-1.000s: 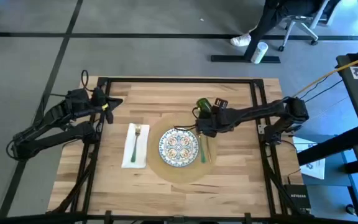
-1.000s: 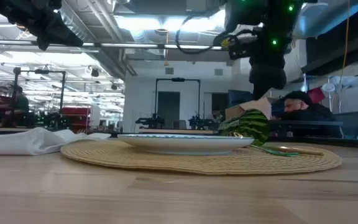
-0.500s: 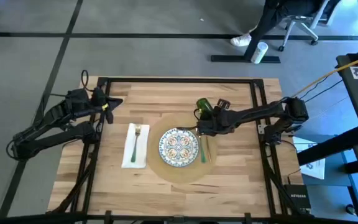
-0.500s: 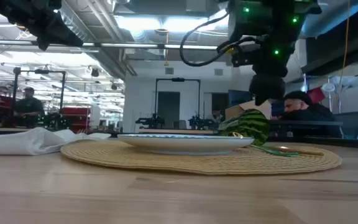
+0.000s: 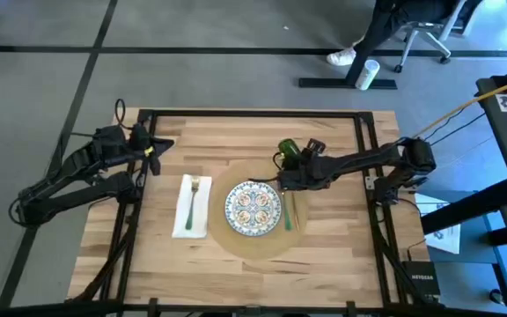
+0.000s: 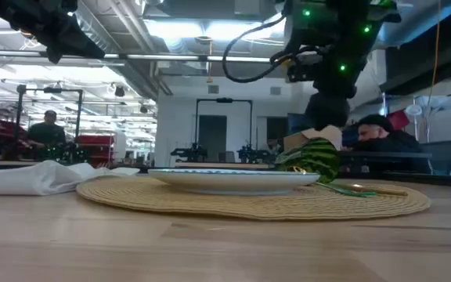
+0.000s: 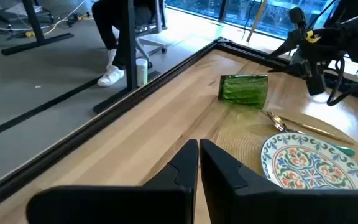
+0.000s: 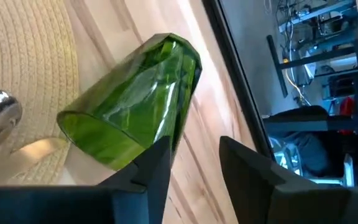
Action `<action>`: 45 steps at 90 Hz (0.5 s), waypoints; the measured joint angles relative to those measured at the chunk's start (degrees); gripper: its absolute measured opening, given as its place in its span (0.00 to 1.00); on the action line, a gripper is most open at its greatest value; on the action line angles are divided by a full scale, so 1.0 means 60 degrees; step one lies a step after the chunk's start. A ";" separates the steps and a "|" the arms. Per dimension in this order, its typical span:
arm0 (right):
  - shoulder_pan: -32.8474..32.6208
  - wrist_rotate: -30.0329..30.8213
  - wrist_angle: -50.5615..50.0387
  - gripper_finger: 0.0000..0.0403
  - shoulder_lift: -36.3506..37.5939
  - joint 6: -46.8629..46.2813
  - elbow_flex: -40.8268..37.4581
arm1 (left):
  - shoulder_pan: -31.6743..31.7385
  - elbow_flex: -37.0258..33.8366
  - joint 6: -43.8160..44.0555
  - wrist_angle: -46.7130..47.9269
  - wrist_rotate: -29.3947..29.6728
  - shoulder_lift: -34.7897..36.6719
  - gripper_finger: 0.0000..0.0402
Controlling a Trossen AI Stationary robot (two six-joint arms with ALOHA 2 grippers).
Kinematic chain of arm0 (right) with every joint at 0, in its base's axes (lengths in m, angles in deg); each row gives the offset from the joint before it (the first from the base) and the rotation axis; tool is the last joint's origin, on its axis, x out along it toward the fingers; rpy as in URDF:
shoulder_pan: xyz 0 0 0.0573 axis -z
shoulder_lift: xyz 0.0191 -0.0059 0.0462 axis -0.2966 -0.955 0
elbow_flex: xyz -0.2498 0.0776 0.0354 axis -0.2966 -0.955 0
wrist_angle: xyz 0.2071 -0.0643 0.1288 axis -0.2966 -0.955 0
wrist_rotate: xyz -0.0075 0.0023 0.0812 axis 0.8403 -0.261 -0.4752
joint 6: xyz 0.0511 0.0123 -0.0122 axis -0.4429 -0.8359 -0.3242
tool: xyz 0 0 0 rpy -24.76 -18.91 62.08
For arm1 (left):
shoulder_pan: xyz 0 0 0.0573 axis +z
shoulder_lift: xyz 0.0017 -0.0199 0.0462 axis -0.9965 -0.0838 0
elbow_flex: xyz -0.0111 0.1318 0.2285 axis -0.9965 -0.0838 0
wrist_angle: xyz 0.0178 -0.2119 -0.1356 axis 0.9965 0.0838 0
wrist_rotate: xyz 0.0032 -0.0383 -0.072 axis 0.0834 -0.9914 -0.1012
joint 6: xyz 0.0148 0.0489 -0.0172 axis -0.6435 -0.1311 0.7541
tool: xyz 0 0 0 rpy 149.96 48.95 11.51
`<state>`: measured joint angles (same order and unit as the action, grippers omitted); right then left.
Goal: Set table place
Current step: Adjust the green cup
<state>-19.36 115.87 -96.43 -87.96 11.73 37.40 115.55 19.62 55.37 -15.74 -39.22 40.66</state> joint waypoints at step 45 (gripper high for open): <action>0.0529 0.0533 0.0245 0.08 -0.0186 -0.0302 -0.0004 | 0.0002 0.0000 0.0000 0.0007 0.0000 0.0000 0.00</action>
<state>-16.19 119.06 -94.97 -89.08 9.92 37.38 115.56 19.62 55.37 -15.70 -39.21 40.66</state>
